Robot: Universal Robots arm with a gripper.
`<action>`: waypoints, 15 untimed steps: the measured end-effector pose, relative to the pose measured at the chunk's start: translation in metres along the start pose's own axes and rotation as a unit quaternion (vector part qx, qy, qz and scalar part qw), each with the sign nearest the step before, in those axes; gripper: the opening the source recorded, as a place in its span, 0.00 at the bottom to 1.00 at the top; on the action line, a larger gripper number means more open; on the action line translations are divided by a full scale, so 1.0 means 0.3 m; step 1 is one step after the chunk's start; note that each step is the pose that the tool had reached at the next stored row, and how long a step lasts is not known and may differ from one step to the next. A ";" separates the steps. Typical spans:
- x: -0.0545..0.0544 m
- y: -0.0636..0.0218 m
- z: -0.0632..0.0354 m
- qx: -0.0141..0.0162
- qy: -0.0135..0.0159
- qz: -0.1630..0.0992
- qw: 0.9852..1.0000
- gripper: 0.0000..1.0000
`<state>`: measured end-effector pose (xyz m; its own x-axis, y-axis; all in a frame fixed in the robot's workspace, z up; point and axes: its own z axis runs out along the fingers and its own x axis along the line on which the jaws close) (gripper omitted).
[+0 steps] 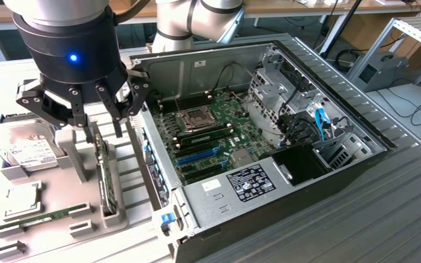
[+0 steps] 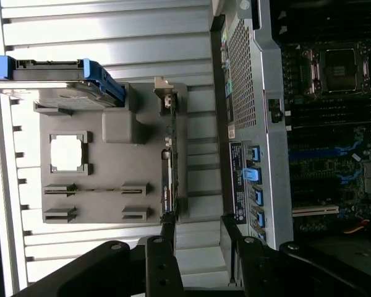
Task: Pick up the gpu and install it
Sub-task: 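Pick up the gpu and move the gpu toward the slot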
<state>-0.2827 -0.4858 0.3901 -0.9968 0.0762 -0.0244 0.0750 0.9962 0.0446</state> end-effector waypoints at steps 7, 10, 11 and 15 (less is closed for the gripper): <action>0.002 0.000 0.009 0.000 0.000 0.000 1.000 0.42; 0.003 -0.001 0.012 0.000 0.000 0.000 1.000 0.42; 0.003 -0.001 0.013 0.000 0.000 0.000 1.000 0.42; 0.003 -0.001 0.017 0.000 0.000 0.000 1.000 0.42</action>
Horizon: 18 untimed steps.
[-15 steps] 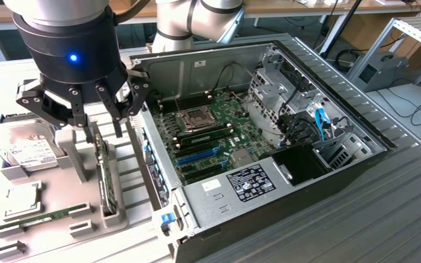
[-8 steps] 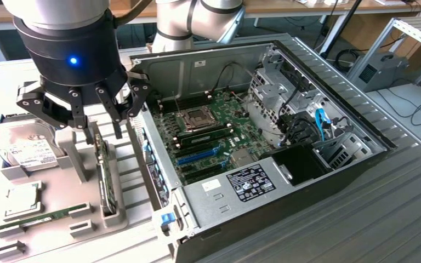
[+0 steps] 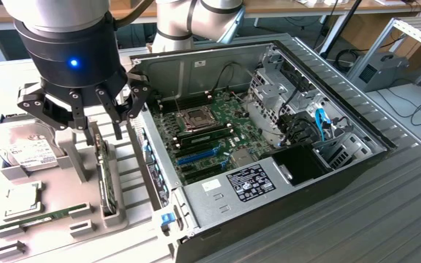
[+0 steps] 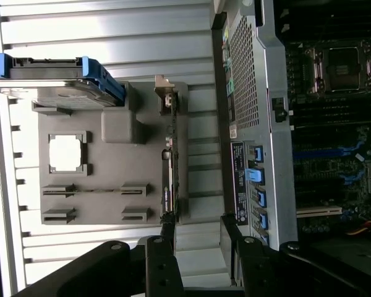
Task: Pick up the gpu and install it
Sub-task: 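Pick up the gpu and move the gpu toward the slot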
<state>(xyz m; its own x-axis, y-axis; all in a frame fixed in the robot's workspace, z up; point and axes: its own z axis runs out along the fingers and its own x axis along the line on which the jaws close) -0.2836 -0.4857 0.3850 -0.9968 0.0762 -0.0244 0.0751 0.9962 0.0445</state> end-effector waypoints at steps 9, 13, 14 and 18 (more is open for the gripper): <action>0.001 0.000 0.009 0.000 0.000 0.000 1.000 0.42; 0.001 -0.001 0.015 0.000 0.000 0.000 1.000 0.42; 0.001 -0.001 0.016 0.000 0.000 0.000 1.000 0.42; 0.001 -0.001 0.021 0.000 0.000 0.000 1.000 0.42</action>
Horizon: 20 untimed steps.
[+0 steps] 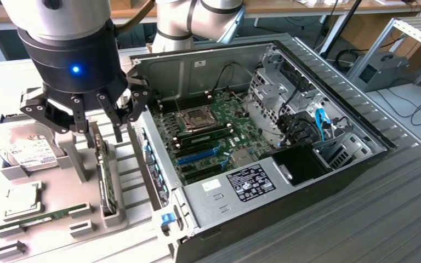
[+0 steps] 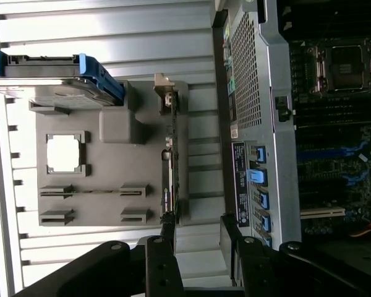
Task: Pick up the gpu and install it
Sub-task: 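Pick up the gpu and move the gpu toward the slot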
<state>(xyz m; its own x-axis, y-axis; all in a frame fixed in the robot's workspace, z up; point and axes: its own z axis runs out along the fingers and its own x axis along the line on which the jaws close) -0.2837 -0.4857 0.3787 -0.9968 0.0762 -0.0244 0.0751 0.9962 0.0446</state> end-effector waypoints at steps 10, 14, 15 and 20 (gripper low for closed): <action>0.001 -0.001 0.012 0.000 0.000 0.000 1.000 0.42; 0.001 -0.001 0.017 0.000 0.000 0.000 1.000 0.42; 0.001 -0.001 0.018 0.000 0.000 0.000 1.000 0.42; 0.001 -0.001 0.025 0.000 0.000 0.000 1.000 0.42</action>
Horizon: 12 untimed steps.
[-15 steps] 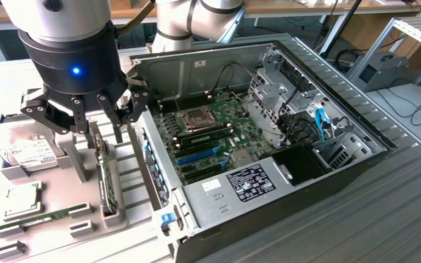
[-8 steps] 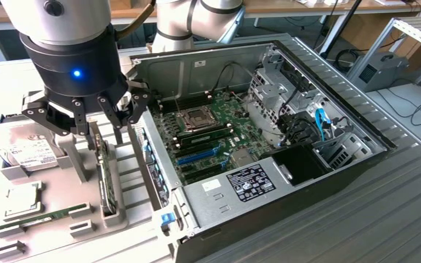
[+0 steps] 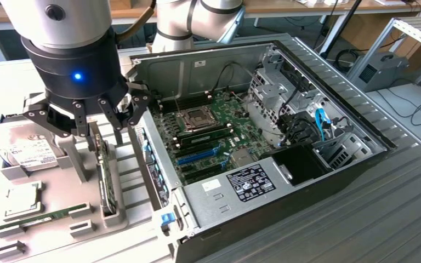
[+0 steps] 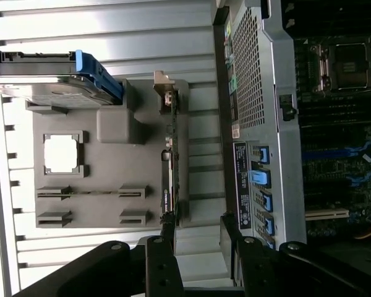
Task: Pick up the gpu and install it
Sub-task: 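Pick up the gpu and move the gpu toward the slot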
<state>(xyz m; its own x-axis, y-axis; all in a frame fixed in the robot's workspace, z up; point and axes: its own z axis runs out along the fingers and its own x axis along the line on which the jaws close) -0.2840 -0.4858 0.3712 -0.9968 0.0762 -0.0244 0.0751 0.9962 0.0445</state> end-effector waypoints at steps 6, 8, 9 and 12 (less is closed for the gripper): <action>0.000 0.000 0.008 0.000 0.000 0.000 1.000 0.42; 0.000 0.000 0.010 0.000 0.000 0.000 1.000 0.42; 0.000 0.000 0.012 0.000 0.000 0.000 1.000 0.42; 0.001 -0.001 0.017 0.000 0.000 0.000 1.000 0.42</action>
<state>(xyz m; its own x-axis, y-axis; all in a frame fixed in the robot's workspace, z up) -0.2840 -0.4857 0.3661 -0.9968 0.0762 -0.0244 0.0751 0.9962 0.0446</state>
